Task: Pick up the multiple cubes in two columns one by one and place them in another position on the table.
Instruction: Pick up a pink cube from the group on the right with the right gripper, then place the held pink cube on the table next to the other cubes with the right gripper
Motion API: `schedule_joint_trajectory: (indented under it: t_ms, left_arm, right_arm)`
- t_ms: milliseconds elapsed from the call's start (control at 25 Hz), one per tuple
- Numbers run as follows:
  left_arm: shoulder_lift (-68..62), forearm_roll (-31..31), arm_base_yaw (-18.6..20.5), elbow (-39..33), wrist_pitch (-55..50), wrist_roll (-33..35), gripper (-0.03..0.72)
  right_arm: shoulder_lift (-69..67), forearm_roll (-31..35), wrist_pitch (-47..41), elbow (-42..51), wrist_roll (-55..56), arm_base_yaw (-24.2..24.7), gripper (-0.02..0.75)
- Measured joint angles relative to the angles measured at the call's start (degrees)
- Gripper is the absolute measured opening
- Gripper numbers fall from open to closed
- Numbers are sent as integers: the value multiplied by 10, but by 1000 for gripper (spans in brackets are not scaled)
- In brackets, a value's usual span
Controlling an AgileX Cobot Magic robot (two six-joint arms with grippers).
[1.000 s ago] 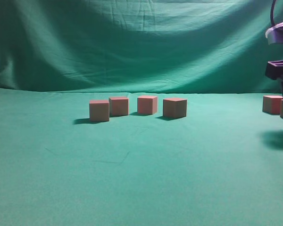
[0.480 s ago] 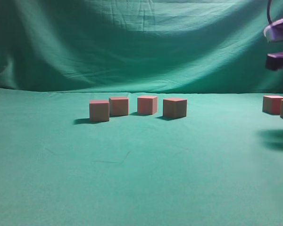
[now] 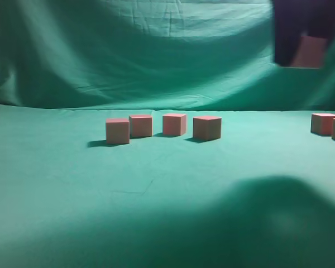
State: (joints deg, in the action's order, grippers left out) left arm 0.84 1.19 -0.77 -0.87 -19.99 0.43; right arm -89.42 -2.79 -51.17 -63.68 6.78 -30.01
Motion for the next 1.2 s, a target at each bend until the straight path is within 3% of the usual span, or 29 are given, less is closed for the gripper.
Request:
schedule_joint_trajectory:
  t_ms: [160,320,880,1200]
  left_arm:
    - [0,0,0,0,0,0,0]
    - [0,0,0,0,0,0,0]
    - [0,0,0,0,0,0,0]
    - [0,0,0,0,0,0,0]
  right_arm:
    - [-10,-2,29,0,-29,-102,285]
    - [-41,-7,48,-18,-57,-150,285]
    - [-243,-7,1,-247,-73,-190,285]
    - [-293,-5,-5,-276,-2,-190,285]
